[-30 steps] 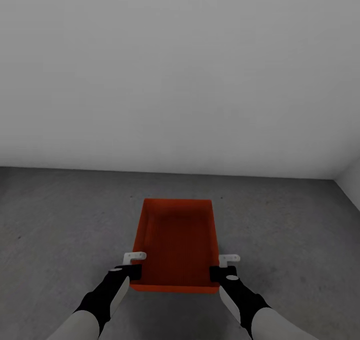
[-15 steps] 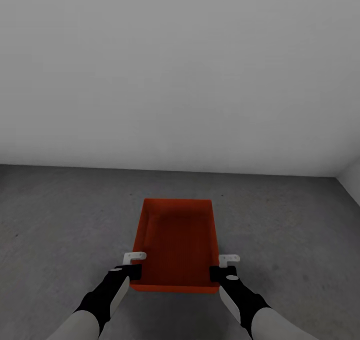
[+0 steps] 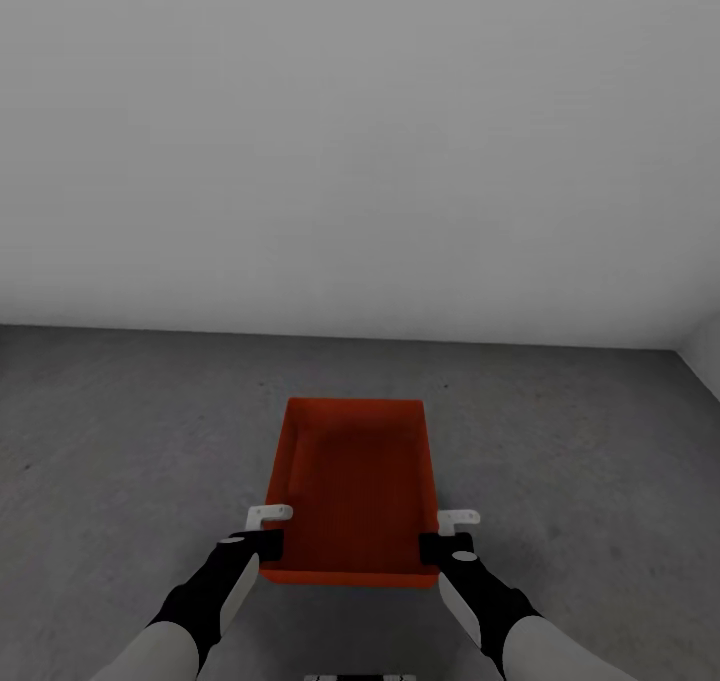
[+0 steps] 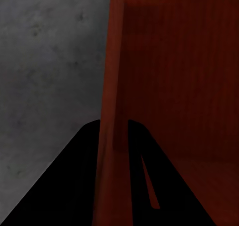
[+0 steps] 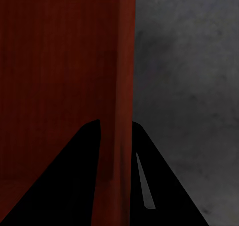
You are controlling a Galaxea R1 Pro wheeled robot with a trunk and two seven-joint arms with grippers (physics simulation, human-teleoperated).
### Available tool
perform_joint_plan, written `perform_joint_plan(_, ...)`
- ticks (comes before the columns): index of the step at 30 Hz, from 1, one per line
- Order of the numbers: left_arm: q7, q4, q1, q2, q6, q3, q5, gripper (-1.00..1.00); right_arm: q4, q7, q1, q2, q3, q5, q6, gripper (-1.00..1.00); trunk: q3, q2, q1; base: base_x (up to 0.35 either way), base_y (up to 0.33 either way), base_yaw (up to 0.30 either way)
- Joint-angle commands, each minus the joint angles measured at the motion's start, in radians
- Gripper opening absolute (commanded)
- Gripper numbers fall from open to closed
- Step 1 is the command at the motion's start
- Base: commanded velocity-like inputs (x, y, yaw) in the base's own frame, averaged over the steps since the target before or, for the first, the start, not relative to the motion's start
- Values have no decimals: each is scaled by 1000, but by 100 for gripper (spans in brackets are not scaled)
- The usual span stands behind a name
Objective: Move the two storage containers from the living room to the garage. In the garage, place one container on the floor and stack the other container on top of it (either order is fine).
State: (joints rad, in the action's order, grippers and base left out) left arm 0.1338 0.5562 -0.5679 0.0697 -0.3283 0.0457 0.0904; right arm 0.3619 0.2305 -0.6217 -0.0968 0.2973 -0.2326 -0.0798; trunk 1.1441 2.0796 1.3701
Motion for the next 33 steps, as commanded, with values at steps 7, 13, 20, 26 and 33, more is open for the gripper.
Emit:
perform_joint_plan(7,18,1,0,-4,-8,-41,-8,-100,5,94,-1,2,-43,12,37,-100,23,50,27,0,0,0)
perform_joint_plan(13,18,1,0,-4,-8,-41,-8,-100,5,95,-1,2,-43,13,37,-100,41,92,50,0,0,0)
perform_joint_plan(20,18,1,0,-4,-8,-41,-8,-100,5,95,-1,2,-43,12,37,-100,63,141,77,0,0,0)
perform_joint_plan(26,18,1,0,-4,-8,-41,-8,-100,5,95,-1,2,-43,12,36,-100,82,183,100,0,0,0)
perform_joint_plan(33,18,1,0,-4,-8,-41,-8,-100,5,95,-1,2,-42,13,35,-100,104,232,126,0,0,0)
